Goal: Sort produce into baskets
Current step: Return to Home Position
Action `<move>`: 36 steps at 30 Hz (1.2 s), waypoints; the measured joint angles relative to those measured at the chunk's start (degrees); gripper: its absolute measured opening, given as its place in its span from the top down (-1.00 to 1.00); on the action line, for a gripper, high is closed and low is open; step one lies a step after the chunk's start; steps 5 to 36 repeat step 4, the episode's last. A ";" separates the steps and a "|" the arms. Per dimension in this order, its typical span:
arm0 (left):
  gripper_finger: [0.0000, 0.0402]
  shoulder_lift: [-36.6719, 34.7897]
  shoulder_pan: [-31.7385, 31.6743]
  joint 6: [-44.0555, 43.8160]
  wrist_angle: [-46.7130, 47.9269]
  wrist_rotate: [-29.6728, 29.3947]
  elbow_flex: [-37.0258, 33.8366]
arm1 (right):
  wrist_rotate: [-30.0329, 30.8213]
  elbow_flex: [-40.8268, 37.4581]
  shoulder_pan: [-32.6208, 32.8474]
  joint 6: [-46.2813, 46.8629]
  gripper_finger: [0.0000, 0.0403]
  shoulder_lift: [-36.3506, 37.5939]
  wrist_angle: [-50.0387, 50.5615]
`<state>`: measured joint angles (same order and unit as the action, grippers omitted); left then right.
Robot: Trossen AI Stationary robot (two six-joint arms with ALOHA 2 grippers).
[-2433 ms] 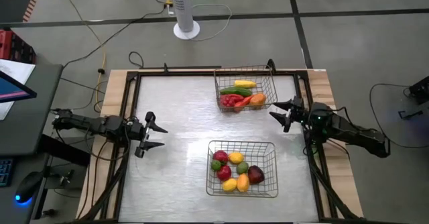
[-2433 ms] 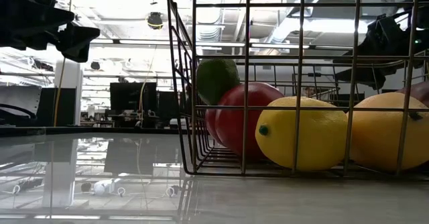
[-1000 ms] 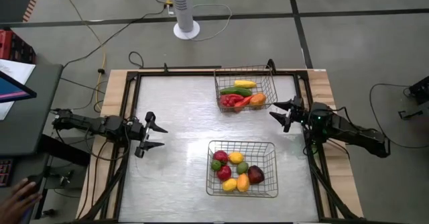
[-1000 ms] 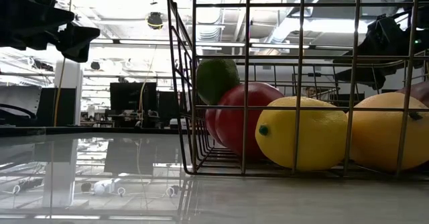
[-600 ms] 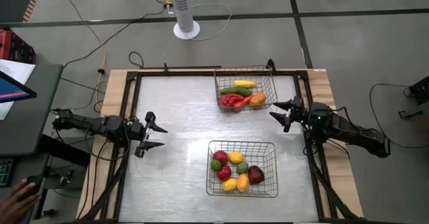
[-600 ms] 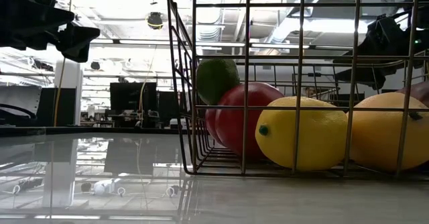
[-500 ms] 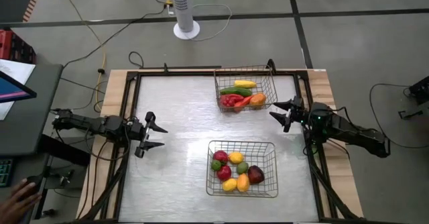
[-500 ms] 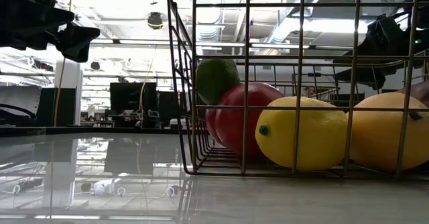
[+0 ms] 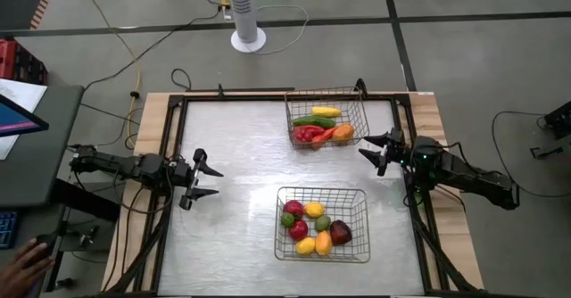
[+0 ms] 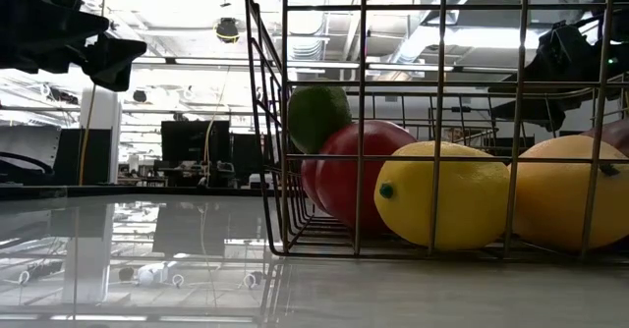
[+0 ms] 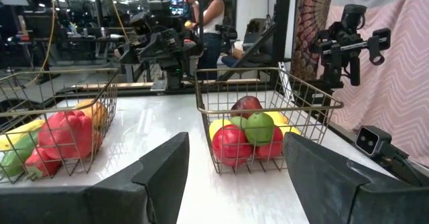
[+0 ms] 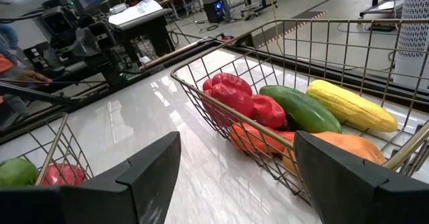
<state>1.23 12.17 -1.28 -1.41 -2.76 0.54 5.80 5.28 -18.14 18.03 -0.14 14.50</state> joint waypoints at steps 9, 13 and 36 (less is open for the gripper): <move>-0.14 0.00 -0.01 0.00 0.00 0.02 0.00 | 0.00 0.00 -0.02 0.02 -0.56 0.00 0.00; -0.14 0.00 -0.01 0.00 0.00 0.02 0.00 | 0.00 0.00 -0.02 0.02 -0.56 0.00 0.00; -0.14 0.00 -0.01 0.00 0.00 0.02 0.00 | 0.00 0.00 -0.02 0.02 -0.56 0.00 0.00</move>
